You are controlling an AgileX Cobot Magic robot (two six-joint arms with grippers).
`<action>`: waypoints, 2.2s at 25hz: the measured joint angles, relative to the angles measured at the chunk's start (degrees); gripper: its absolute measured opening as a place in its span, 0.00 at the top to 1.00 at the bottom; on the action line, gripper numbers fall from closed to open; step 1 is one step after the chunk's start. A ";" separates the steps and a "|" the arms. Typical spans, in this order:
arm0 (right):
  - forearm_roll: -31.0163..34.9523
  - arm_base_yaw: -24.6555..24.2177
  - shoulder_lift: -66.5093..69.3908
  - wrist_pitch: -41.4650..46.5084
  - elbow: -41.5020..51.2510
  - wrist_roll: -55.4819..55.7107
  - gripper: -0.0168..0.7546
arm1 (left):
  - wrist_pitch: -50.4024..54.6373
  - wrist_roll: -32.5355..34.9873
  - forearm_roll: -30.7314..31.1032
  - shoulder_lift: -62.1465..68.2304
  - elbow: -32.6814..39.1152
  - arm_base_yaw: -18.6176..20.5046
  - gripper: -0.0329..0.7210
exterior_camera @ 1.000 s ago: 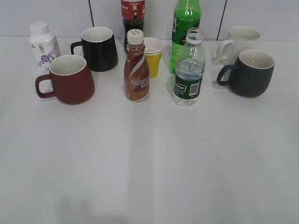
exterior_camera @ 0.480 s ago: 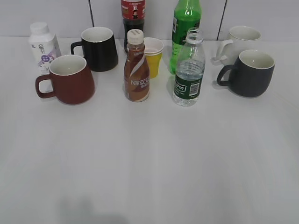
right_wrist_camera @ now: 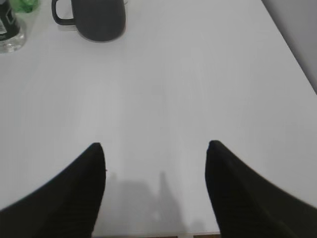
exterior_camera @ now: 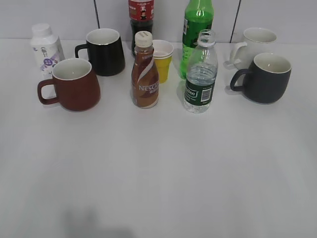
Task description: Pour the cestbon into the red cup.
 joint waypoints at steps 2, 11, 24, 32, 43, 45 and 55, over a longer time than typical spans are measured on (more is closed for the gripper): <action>1.42 0.00 0.00 -0.17 -0.19 -0.37 0.36 | -6.29 0.00 0.00 2.01 -0.35 -1.27 0.64; 11.02 0.00 9.49 -13.83 -1.27 -4.15 0.36 | -31.50 0.00 0.11 20.00 1.96 -1.92 0.64; 14.05 7.27 31.86 -39.08 -1.10 -11.16 0.36 | -76.53 0.00 0.56 62.67 2.63 -1.92 0.64; 14.13 11.08 51.93 -49.40 -0.97 -11.79 0.36 | -79.39 0.00 -0.21 73.61 2.63 -1.92 0.64; 14.48 11.19 68.35 -69.61 -1.38 -11.81 0.36 | -97.18 0.00 -2.02 79.25 13.76 -1.92 0.64; 14.18 11.96 69.87 -72.20 -1.38 -11.81 0.36 | -101.20 -0.21 -1.53 81.32 13.89 -1.92 0.64; 8.98 16.51 76.57 -83.18 -1.38 -11.76 0.36 | -111.59 -0.40 3.33 93.68 13.69 -1.92 0.59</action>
